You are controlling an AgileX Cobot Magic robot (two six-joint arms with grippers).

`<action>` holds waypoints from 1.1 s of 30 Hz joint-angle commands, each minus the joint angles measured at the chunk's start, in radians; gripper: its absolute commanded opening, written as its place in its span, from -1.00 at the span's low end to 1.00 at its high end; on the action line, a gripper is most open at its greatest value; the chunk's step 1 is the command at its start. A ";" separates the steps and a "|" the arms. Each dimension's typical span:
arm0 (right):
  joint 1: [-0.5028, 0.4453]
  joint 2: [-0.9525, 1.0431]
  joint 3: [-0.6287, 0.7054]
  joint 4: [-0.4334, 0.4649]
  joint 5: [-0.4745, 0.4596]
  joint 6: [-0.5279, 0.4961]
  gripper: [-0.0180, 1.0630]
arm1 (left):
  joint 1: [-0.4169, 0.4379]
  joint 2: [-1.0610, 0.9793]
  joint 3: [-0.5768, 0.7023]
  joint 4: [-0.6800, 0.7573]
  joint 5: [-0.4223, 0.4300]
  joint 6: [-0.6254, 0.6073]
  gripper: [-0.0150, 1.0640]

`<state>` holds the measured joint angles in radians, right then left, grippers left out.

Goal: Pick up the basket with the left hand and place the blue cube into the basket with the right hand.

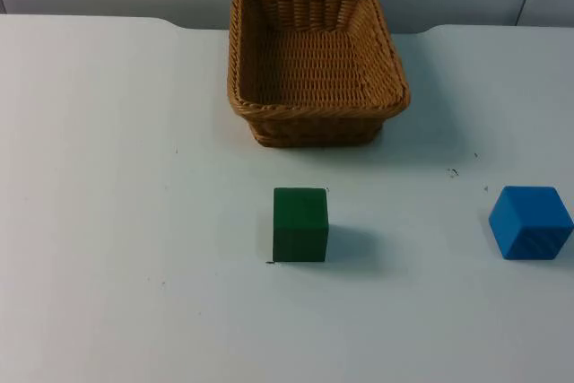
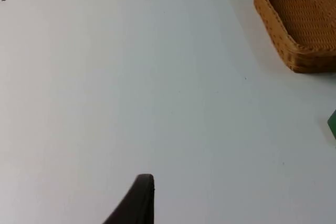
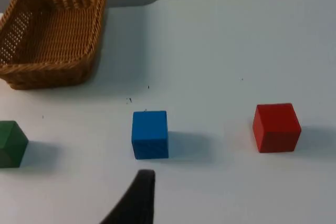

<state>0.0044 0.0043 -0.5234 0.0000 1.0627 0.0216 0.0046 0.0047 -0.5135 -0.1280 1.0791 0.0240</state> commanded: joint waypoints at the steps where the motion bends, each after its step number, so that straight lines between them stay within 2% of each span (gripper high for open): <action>1: -0.008 -0.004 -0.008 0.000 -0.021 -0.003 0.97 | -0.001 -0.005 -0.001 -0.018 -0.020 -0.009 0.98; 13: -0.008 -0.004 -0.009 0.000 -0.036 -0.003 0.97 | -0.001 0.089 -0.043 -0.098 -0.087 -0.009 0.98; 20: -0.008 -0.004 -0.017 0.000 -0.111 -0.003 0.97 | -0.001 0.168 -0.047 -0.145 -0.142 -0.007 0.98; 25: -0.008 -0.001 -0.017 0.005 -0.114 -0.003 0.97 | -0.001 0.205 -0.047 -0.183 -0.167 -0.005 0.98; 33: -0.008 0.146 -0.017 0.000 -0.173 -0.003 0.97 | -0.001 0.229 -0.047 -0.189 -0.200 -0.005 0.98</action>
<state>0.0044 0.1202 -0.5357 0.0000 0.9256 0.0216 0.0046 0.2291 -0.5533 -0.3020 0.9108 0.0240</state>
